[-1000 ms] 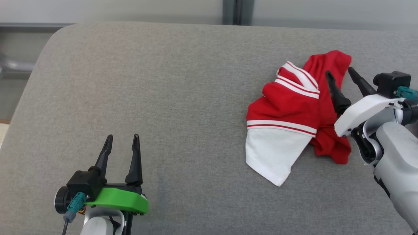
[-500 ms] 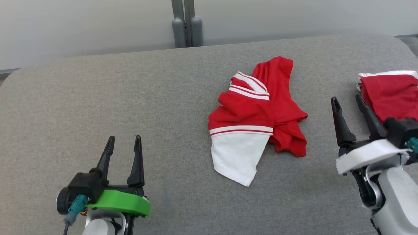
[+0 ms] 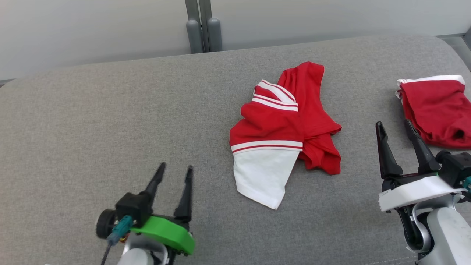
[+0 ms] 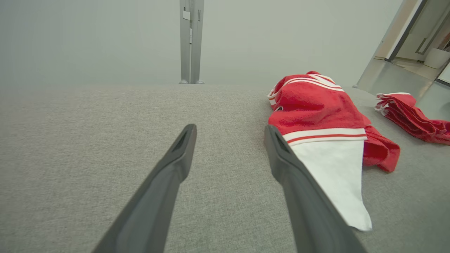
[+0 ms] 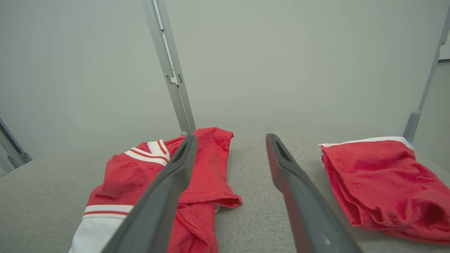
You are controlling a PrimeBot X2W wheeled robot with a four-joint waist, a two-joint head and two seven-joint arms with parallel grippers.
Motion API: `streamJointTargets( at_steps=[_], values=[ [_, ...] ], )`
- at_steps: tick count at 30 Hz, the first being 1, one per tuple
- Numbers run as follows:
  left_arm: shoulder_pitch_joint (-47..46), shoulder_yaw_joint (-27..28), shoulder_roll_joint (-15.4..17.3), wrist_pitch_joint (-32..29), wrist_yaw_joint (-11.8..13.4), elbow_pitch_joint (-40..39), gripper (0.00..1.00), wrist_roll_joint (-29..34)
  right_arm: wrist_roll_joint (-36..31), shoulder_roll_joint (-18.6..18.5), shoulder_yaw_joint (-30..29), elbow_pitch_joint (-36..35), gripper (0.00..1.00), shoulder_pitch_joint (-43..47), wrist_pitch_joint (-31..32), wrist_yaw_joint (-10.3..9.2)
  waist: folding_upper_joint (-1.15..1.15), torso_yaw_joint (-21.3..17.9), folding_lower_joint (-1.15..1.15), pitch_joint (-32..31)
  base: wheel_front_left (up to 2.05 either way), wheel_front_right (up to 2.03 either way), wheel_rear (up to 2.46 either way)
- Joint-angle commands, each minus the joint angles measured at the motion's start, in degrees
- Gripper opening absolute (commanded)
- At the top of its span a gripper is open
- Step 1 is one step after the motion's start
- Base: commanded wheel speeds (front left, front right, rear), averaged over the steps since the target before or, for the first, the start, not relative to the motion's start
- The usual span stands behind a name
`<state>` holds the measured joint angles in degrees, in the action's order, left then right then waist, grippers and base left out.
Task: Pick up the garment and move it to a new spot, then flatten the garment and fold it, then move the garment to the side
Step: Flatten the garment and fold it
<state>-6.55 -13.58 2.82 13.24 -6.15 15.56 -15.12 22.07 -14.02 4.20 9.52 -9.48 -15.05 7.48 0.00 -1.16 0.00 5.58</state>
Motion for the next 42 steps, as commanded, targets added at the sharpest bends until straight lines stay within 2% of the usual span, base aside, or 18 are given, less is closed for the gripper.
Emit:
streamJointTargets(
  at_steps=[1,10,14,19,26,27,29,30,38,42],
  values=[
    [-1.9,-2.3,0.1,-1.5,-0.6,0.2,1.00,-1.5,0.2,-0.3,-0.1,-0.3,1.00,-0.4,-0.1,0.03,0.00,-0.3,0.00,0.5,0.00,0.00,0.00],
    [-9.0,-19.5,0.2,-14.9,-1.3,2.3,1.00,-7.1,-0.5,0.3,-0.2,-0.3,1.00,-2.7,-0.1,0.03,0.00,-3.4,0.00,3.9,0.00,0.00,0.00],
    [-12.1,-25.2,0.2,-18.4,-1.4,4.4,1.00,-8.6,-0.4,1.1,-0.1,-0.5,1.00,-3.5,-0.1,0.03,0.00,-5.3,0.00,5.6,0.00,0.00,0.00],
    [-15.5,-27.9,0.6,-22.1,-1.3,8.9,1.00,-7.2,-0.1,1.7,-0.1,-0.5,1.00,-4.3,-0.1,0.03,0.00,-7.6,0.00,7.5,0.00,0.00,0.00],
    [-17.7,-30.4,1.3,-23.8,0.9,14.8,1.00,-3.6,0.0,2.1,-0.6,-0.1,1.00,-4.7,-0.1,0.03,0.00,-9.2,0.00,8.5,0.00,0.00,0.00],
    [-17.9,-30.6,1.5,-23.5,1.3,15.3,0.96,-3.3,-0.4,2.1,-0.7,0.0,1.00,-4.7,-0.1,0.03,0.00,-9.2,0.00,8.4,0.00,0.00,0.00],
    [-18.0,-30.8,1.5,-23.0,1.6,16.0,0.05,-3.3,-0.7,2.2,-0.8,0.2,1.00,-4.6,-0.1,0.03,0.00,-9.1,0.00,8.3,0.00,0.00,0.00],
    [-18.0,-30.7,1.4,-22.6,1.6,16.1,0.00,-3.5,-0.9,2.3,-0.8,0.2,1.00,-4.5,-0.1,0.03,0.00,-8.9,0.00,8.1,0.00,0.00,0.00],
    [-17.5,-28.8,1.3,-16.7,2.4,12.6,0.00,-5.6,-1.2,1.7,-0.6,0.4,1.00,-2.7,-0.1,0.03,0.00,-5.7,0.00,5.4,0.00,0.00,0.00],
    [-16.4,-25.4,1.7,-13.2,2.8,6.9,0.00,-8.5,-1.0,1.4,-0.3,1.0,1.00,-1.3,-0.1,0.03,0.00,-3.3,0.00,3.8,0.00,0.00,0.00]
  ],
)
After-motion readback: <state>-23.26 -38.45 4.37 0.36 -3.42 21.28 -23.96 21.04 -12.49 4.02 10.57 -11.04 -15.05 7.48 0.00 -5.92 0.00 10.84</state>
